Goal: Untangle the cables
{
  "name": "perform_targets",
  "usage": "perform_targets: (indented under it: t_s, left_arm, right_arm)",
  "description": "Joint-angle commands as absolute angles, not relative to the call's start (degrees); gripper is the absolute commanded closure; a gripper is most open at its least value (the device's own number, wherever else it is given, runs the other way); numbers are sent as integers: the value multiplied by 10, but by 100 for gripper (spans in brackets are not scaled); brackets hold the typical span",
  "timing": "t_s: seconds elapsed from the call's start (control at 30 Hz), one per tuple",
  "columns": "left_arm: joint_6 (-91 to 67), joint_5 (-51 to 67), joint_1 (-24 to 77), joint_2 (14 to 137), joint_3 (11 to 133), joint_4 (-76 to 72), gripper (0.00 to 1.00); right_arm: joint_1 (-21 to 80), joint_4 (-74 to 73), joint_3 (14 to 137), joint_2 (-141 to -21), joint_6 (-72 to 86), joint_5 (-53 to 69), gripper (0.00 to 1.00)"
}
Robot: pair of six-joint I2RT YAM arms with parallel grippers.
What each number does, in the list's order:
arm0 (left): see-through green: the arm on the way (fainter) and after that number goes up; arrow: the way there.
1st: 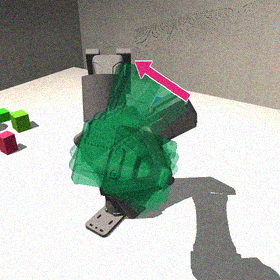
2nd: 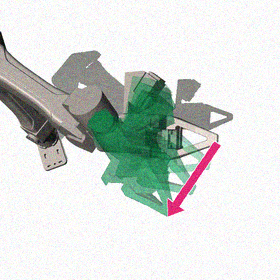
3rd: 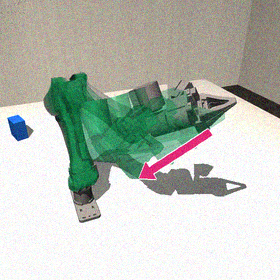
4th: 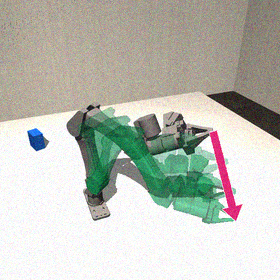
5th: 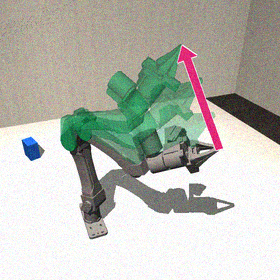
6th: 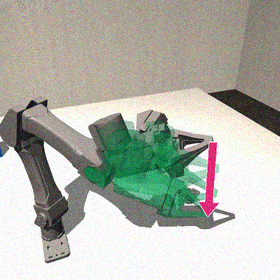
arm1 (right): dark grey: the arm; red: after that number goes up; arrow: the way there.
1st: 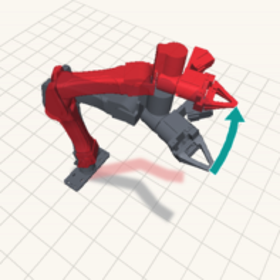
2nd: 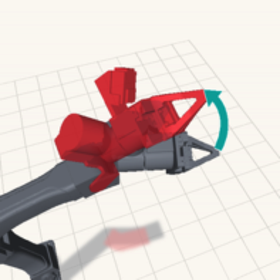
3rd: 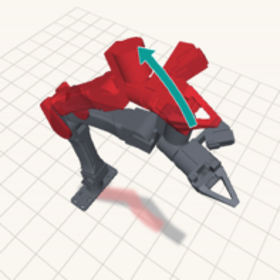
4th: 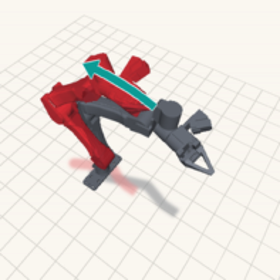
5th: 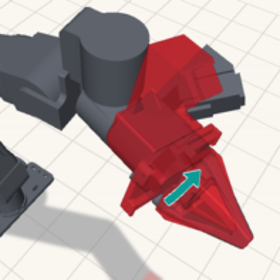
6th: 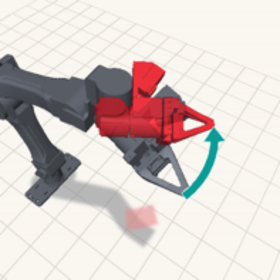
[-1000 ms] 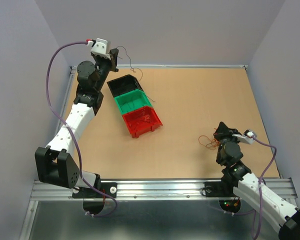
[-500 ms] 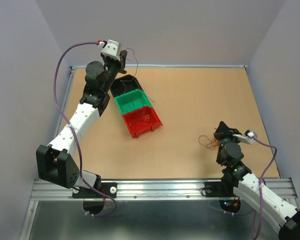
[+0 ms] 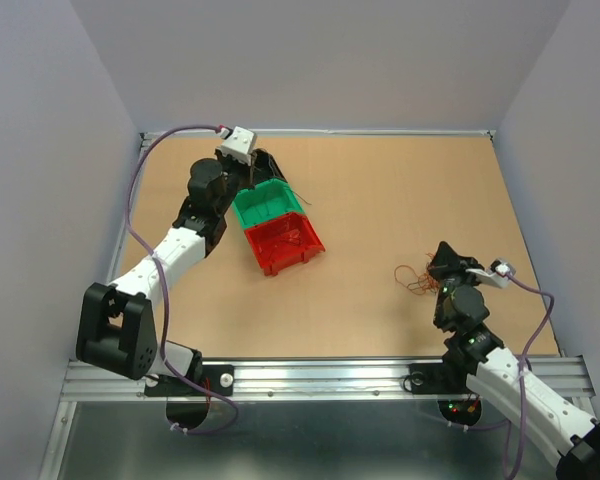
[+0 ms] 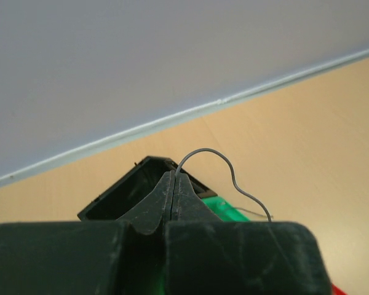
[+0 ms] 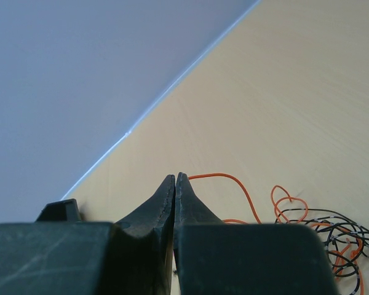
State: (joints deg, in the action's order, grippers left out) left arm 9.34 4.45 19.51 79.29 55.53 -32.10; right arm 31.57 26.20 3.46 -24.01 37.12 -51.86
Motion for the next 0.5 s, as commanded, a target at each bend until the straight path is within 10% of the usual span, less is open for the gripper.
perform_targets:
  t_s: [0.0,0.47]
  left_arm:
    - [134,106,198,744,514,-375,100]
    - [258,-157,279,841,586,-170,100]
  right_arm:
    - [317,289,9,-251,362,-515,99]
    - [316,297,21,-288,363,-493,99]
